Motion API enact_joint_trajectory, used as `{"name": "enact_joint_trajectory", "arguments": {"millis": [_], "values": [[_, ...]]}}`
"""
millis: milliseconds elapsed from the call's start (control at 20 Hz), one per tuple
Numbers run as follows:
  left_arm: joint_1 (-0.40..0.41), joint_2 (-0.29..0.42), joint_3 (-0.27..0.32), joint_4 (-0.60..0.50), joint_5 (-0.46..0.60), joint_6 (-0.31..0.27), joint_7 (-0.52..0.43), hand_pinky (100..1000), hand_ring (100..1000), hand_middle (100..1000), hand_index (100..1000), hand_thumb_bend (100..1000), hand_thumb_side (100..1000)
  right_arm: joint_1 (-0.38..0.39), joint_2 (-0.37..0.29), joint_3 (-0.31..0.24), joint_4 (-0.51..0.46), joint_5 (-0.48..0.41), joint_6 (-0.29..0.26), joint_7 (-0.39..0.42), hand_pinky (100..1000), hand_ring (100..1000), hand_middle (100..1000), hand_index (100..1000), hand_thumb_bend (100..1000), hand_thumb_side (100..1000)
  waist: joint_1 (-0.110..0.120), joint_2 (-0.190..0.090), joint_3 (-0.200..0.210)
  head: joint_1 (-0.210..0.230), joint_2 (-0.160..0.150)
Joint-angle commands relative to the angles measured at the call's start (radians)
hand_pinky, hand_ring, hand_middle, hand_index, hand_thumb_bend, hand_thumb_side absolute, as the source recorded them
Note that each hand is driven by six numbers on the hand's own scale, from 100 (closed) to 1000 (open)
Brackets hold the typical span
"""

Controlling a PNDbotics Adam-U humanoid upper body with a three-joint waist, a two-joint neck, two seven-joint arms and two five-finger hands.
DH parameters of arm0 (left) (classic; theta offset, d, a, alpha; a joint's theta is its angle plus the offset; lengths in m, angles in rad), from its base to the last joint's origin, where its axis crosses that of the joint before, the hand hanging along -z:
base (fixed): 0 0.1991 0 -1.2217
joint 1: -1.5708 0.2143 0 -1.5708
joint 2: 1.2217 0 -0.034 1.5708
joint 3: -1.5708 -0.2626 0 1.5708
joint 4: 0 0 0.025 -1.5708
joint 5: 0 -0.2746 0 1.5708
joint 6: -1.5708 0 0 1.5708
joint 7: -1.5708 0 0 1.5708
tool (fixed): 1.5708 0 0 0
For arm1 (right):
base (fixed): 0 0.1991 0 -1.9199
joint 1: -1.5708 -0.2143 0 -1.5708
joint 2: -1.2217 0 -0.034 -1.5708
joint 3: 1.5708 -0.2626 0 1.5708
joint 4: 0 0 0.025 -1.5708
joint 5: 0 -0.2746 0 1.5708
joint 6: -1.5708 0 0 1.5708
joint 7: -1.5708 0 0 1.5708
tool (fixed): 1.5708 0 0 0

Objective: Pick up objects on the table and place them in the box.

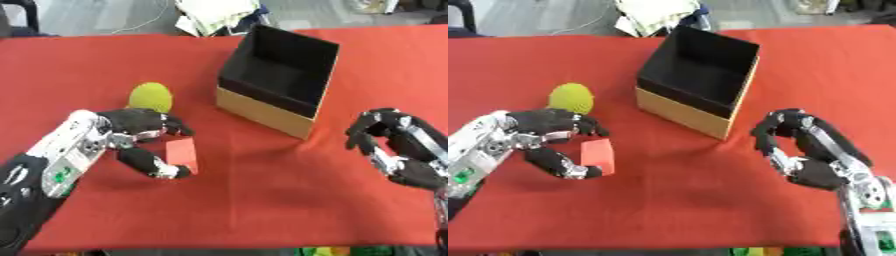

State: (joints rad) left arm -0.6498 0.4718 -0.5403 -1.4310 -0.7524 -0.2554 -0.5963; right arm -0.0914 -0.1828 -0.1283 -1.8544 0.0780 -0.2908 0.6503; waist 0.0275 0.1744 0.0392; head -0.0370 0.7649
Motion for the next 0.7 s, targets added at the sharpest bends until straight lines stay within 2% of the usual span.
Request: {"name": "enact_joint_trajectory", "arguments": {"millis": [50,450,700], "values": [[-0.021,0.005,0.004,0.005,-0.015,-0.007,0.007,732,766,786,940,466,930,-0.009,-0.014,0.001,-0.008,-0.001,-0.003,0.003,521,496,464,630,100,470,-0.003,-0.01,0.0,0.001,0.005],[-0.018,-0.015,0.007,0.047,-0.048,-0.007,0.033,681,714,733,917,416,900,-0.009,-0.012,0.0,-0.007,0.0,-0.004,0.004,521,497,464,630,100,470,-0.004,-0.009,-0.001,0.002,0.005],[-0.015,-0.02,0.012,0.059,-0.055,-0.002,0.063,600,603,601,880,361,826,-0.01,-0.011,0.0,-0.007,0.001,-0.003,0.005,522,497,464,630,100,470,-0.003,-0.009,-0.001,0.0,0.005]]}}
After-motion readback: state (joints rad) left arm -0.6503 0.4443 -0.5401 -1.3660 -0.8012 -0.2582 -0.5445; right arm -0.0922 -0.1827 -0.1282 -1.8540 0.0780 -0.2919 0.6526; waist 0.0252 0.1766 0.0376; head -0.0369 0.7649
